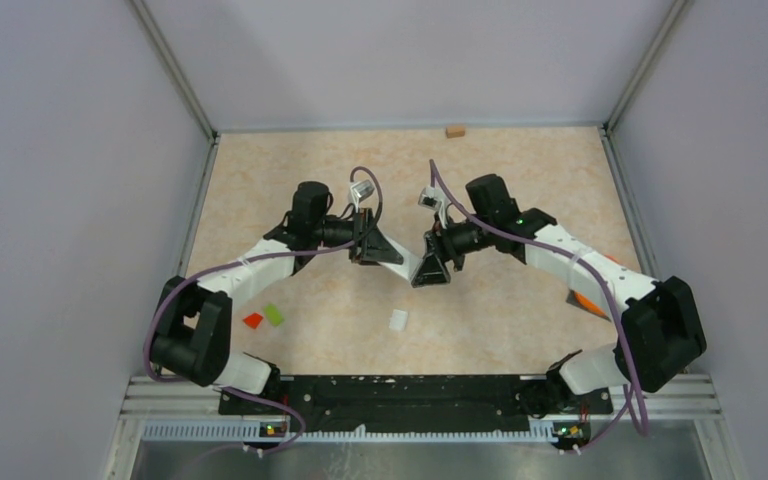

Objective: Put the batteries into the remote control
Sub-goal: Load the battery into the remote control.

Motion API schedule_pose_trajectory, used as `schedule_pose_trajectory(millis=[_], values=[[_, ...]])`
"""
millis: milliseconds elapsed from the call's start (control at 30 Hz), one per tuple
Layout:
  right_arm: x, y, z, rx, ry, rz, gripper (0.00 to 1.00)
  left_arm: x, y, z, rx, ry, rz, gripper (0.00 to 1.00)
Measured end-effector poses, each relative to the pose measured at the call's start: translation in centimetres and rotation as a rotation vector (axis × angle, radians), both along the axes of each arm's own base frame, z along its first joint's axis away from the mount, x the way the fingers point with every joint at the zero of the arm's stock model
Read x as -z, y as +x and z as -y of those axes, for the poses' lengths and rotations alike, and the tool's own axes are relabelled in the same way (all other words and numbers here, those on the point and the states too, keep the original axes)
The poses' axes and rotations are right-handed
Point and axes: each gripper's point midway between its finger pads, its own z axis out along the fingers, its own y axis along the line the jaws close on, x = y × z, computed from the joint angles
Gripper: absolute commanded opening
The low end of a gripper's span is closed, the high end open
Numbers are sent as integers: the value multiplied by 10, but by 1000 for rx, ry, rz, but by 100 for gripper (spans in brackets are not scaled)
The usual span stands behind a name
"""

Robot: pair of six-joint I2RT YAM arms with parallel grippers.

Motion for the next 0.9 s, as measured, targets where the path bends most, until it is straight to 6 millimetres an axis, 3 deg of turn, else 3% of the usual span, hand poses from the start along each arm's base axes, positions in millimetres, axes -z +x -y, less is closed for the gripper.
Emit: schedule_pose_trajectory(millis=[167, 300, 567, 900], values=[[-4, 1, -2, -2, 17, 15, 79, 0, 1, 0, -7, 3, 3, 0], [-9, -2, -1, -11, 34, 33, 71, 0, 1, 0, -8, 3, 3, 0], [-5, -7, 2, -52, 31, 50, 68, 0, 0, 0, -3, 1, -4, 0], [9, -7, 2, -70, 2, 26, 46, -1, -1, 0, 1, 0, -10, 0]])
